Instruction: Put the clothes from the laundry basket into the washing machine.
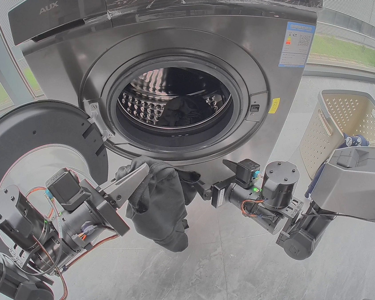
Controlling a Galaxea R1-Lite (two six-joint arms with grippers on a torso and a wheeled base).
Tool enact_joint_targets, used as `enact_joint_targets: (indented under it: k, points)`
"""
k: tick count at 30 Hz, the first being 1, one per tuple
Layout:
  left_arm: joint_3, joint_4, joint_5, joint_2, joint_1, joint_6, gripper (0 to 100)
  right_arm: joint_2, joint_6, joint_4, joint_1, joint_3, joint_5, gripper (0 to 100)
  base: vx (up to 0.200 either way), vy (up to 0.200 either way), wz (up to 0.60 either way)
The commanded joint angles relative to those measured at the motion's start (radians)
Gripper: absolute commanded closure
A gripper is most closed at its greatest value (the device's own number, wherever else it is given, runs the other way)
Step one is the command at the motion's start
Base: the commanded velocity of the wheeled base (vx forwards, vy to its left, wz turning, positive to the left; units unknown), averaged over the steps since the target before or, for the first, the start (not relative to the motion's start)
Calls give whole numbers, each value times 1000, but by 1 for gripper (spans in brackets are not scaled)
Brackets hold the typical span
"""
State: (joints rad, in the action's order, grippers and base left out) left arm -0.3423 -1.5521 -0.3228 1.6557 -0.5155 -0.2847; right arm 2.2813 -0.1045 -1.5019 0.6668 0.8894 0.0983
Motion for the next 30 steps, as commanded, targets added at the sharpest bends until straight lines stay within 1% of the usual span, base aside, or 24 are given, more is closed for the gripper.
enact_joint_targets:
  k: [1,6,9,13,18,22,26,30]
  points:
    - [0,0,1,-1,0,-1,100,18,0,0,20,3,0,0,0,0,0]
    - [-1,0,1,-1,0,-1,100,30,-1,0,56,8,0,0,0,0,0]
    - [-3,1,2,1,6,-1,100,27,-1,2,97,11,0,0,0,0,0]
    - [-3,1,2,2,8,-1,100,18,-3,3,116,31,0,0,0,0,0]
    - [-3,1,2,1,8,-1,100,9,-6,3,109,69,1,0,0,0,0]
    - [0,1,2,2,8,-1,100,7,-9,3,105,79,1,0,0,0,0]
    - [-6,0,2,6,12,-1,100,-9,-11,3,99,57,1,0,0,0,0]
    - [-10,1,2,4,14,-1,100,-31,-9,3,91,-4,1,0,0,0,0]
